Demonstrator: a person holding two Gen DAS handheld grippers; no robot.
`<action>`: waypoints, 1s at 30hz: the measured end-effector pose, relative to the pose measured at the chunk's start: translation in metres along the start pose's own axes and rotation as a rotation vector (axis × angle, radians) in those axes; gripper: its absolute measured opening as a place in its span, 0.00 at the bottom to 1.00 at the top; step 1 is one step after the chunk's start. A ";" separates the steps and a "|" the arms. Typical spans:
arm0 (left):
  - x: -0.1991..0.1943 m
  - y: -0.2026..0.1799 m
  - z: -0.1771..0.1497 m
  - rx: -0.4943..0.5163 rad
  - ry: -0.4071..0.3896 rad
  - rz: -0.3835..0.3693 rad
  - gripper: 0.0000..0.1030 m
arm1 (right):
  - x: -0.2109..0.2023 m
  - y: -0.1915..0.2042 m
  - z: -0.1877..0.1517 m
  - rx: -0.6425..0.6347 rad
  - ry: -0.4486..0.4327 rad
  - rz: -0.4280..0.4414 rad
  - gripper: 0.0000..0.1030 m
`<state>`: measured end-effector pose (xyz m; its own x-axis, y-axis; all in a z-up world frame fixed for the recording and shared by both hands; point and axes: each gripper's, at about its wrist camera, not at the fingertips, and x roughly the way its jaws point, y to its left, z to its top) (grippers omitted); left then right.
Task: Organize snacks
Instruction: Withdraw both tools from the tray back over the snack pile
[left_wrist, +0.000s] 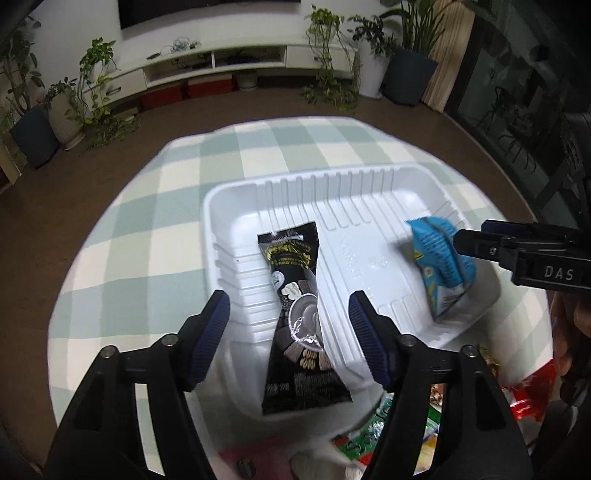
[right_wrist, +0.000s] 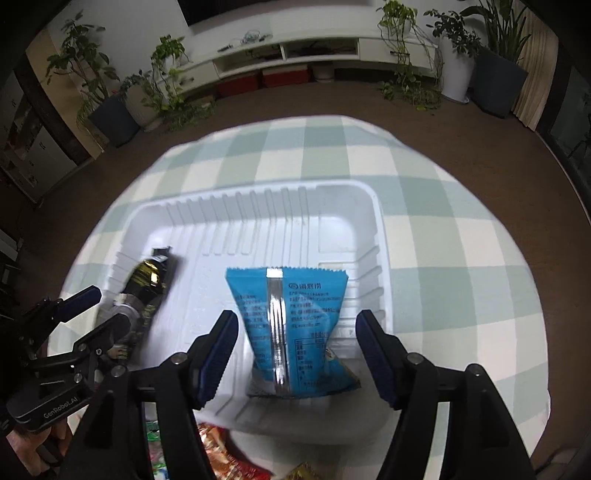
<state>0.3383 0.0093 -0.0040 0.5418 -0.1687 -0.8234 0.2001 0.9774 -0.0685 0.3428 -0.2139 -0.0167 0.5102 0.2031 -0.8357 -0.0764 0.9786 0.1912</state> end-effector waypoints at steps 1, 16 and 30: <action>-0.010 0.002 -0.002 -0.010 -0.017 -0.003 0.72 | -0.009 0.000 -0.001 -0.001 -0.018 0.011 0.75; -0.148 0.004 -0.154 -0.081 -0.195 -0.075 1.00 | -0.132 0.011 -0.157 -0.011 -0.224 0.199 0.94; -0.163 -0.009 -0.280 -0.231 -0.061 -0.112 0.99 | -0.107 0.035 -0.272 -0.057 -0.141 0.197 0.83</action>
<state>0.0198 0.0638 -0.0266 0.5760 -0.2782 -0.7686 0.0740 0.9542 -0.2899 0.0531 -0.1918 -0.0607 0.5951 0.3872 -0.7042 -0.2326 0.9218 0.3102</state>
